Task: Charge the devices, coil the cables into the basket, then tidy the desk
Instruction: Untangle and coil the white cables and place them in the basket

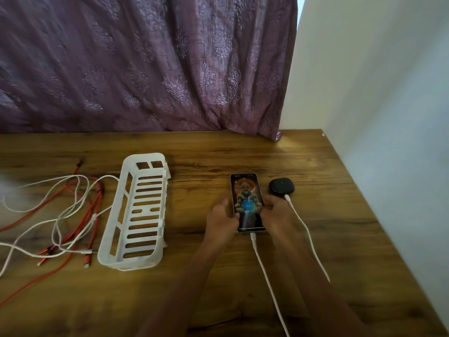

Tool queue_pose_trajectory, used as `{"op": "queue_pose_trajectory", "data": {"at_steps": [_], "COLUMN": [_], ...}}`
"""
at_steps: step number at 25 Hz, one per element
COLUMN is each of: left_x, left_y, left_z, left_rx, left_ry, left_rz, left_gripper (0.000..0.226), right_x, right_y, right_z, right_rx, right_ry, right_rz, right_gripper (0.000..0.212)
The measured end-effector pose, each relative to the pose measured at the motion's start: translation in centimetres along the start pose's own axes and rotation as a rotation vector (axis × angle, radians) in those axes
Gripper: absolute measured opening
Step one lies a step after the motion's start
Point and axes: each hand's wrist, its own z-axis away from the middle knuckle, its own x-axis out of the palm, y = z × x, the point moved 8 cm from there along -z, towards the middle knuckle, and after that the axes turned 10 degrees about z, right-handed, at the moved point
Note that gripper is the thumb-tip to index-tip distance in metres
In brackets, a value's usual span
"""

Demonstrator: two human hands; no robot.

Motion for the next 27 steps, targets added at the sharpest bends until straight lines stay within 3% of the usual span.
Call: {"op": "queue_pose_trajectory", "data": {"at_steps": [7,15,20,27], "left_x": [-7.0,-20.6,-28.5,-34.7], "left_y": [-0.8,-3.3,-5.4,-6.2], "left_z": [5.5,13.3,14.8,12.5], "left_rx": [0.130,0.387,0.406,0.407], "left_ry": [0.031,0.164,0.333,0.467], "left_rz": [-0.205,-0.155,-0.213,-0.238], "left_gripper": [0.063,0.049,0.048,0.042], "right_x": [2.1,10.8,16.5,24.0], "right_y": [-5.0,-11.9,-16.8,-22.7], "right_z": [7.0,18.5,23.5,22.0], "right_rx": [-0.125,-0.363,-0.581,-0.847], "right_ry": [0.210,0.292,0.280,0.069], "right_rz": [0.030,-0.036,0.020,0.429], "right_gripper": [0.043,0.040,0.038,0.041]}}
